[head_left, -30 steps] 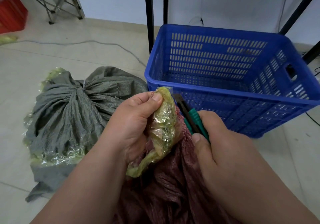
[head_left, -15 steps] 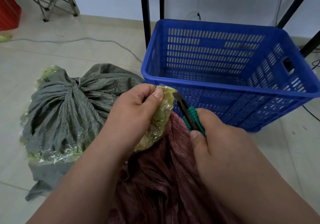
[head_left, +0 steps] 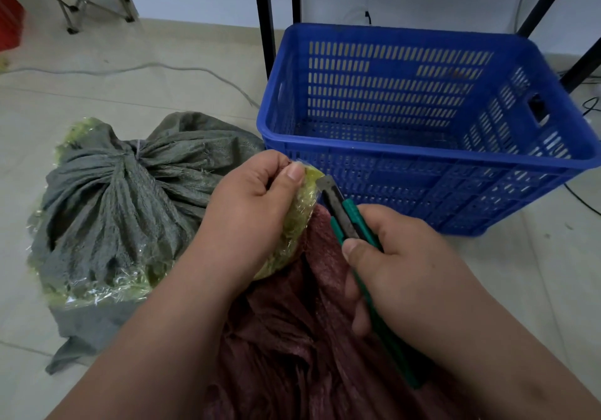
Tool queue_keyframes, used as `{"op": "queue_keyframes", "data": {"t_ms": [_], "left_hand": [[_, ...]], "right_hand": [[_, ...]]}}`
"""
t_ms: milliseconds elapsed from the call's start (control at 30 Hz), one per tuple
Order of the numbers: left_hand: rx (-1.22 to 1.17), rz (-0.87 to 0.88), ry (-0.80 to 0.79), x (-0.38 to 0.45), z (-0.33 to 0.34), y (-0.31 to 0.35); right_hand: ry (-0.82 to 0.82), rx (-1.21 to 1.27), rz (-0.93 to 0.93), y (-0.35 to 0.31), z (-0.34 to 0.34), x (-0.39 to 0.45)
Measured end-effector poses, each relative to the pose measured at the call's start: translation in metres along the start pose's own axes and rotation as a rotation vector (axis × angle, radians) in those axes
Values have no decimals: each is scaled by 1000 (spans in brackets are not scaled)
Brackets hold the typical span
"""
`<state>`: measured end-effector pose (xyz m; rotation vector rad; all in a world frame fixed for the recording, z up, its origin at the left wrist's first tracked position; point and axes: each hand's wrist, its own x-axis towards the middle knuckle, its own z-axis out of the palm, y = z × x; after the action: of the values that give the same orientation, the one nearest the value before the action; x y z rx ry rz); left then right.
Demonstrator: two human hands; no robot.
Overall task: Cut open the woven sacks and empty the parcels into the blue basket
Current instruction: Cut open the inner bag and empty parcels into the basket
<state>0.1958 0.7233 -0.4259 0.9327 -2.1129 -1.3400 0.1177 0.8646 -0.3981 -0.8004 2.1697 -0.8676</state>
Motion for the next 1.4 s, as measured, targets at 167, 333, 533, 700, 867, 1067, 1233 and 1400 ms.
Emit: {"op": "queue_keyframes", "data": {"t_ms": [167, 333, 533, 700, 867, 1067, 1233, 1400], "left_hand": [[18, -12, 29, 2, 1, -1], [-48, -32, 17, -1, 8, -4], [31, 0, -46, 3, 6, -4], [-54, -84, -2, -1, 8, -8], [-14, -13, -8, -4, 14, -3], [23, -6, 52, -1, 15, -7], [16, 2, 111, -2, 15, -7], [-96, -23, 21, -4, 17, -1]], "right_hand": [[-27, 52, -6, 4, 6, -1], [-123, 319, 94, 5, 2, 0], [-107, 393, 91, 7, 9, 2], [-121, 356, 68, 7, 14, -4], [-102, 427, 107, 7, 11, -1], [-116, 394, 58, 9, 18, -7], [-137, 347, 76, 9, 21, -12], [-34, 247, 4, 9, 24, -7]]}}
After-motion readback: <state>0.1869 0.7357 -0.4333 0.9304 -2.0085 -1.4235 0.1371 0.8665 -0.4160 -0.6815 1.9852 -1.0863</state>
